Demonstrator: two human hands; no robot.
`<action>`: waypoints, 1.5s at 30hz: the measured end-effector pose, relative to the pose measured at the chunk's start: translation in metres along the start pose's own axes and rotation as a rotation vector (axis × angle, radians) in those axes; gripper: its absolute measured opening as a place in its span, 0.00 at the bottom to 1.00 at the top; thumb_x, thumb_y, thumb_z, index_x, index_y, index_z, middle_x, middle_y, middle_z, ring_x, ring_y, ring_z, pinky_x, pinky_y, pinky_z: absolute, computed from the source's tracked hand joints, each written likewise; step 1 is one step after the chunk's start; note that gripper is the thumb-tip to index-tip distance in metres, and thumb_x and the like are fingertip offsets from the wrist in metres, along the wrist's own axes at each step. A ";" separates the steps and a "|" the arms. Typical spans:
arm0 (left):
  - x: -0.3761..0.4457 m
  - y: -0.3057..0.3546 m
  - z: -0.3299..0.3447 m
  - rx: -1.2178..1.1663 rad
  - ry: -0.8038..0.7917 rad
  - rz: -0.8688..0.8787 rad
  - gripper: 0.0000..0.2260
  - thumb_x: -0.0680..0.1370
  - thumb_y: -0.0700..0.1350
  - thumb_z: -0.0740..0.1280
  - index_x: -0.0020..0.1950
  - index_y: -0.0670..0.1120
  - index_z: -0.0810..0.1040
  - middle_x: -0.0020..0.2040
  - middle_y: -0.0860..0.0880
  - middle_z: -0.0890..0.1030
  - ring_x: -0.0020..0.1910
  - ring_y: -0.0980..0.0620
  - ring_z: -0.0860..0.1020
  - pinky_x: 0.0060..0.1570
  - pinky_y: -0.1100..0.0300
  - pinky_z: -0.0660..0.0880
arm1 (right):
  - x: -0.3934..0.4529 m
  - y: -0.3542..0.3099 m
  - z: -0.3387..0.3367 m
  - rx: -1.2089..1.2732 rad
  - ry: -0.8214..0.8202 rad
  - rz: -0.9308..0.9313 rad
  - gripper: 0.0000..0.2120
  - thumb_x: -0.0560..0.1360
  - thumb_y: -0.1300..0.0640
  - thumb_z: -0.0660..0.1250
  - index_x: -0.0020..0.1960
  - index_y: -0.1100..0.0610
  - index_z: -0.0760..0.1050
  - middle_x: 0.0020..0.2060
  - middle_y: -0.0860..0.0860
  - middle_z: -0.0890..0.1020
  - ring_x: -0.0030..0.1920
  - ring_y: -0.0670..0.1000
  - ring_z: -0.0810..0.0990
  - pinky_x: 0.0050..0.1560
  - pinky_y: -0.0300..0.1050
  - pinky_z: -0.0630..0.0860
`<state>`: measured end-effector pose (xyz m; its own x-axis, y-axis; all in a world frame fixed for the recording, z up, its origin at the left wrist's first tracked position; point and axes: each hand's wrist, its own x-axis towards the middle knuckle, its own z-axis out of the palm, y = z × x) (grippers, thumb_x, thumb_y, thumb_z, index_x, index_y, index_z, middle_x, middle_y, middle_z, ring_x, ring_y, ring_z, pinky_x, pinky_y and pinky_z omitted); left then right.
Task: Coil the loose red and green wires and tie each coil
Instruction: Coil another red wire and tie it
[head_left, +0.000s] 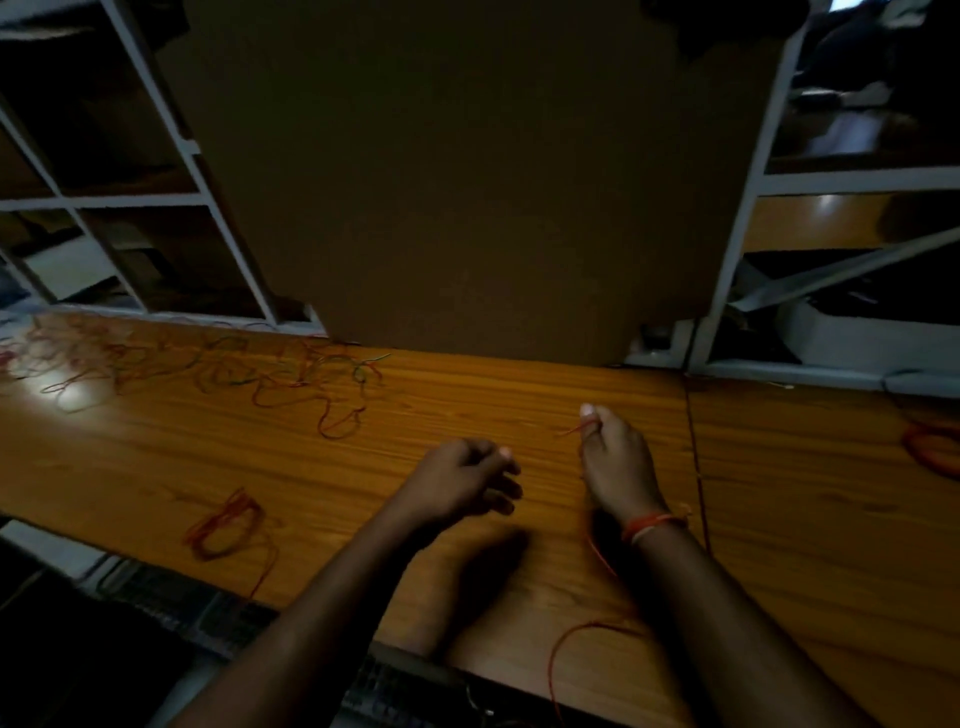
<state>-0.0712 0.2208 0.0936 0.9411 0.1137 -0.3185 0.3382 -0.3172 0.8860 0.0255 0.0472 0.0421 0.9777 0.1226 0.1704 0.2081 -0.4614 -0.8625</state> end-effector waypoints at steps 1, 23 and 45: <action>0.000 0.007 -0.001 -0.089 0.007 0.015 0.16 0.86 0.52 0.60 0.58 0.41 0.80 0.49 0.42 0.87 0.45 0.48 0.85 0.45 0.56 0.76 | 0.000 0.000 -0.002 -0.117 -0.029 -0.047 0.17 0.86 0.45 0.52 0.44 0.50 0.73 0.36 0.49 0.77 0.38 0.53 0.77 0.34 0.46 0.68; 0.004 0.026 -0.047 -0.778 -0.306 0.039 0.09 0.85 0.47 0.59 0.50 0.46 0.76 0.38 0.51 0.76 0.34 0.56 0.74 0.34 0.64 0.68 | -0.040 -0.039 0.007 -0.034 -0.264 0.079 0.07 0.78 0.51 0.71 0.44 0.52 0.77 0.35 0.51 0.82 0.36 0.50 0.80 0.42 0.50 0.78; -0.008 -0.001 -0.038 -0.475 -0.361 0.400 0.14 0.87 0.47 0.56 0.60 0.38 0.75 0.44 0.46 0.84 0.40 0.50 0.83 0.37 0.61 0.76 | -0.115 -0.118 -0.024 -0.161 0.030 -0.443 0.05 0.76 0.55 0.74 0.50 0.47 0.85 0.40 0.40 0.80 0.43 0.44 0.80 0.39 0.34 0.74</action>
<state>-0.0795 0.2564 0.1085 0.9619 -0.2701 0.0423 0.0085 0.1842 0.9828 -0.1112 0.0665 0.1354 0.7935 0.3138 0.5214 0.6049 -0.5012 -0.6188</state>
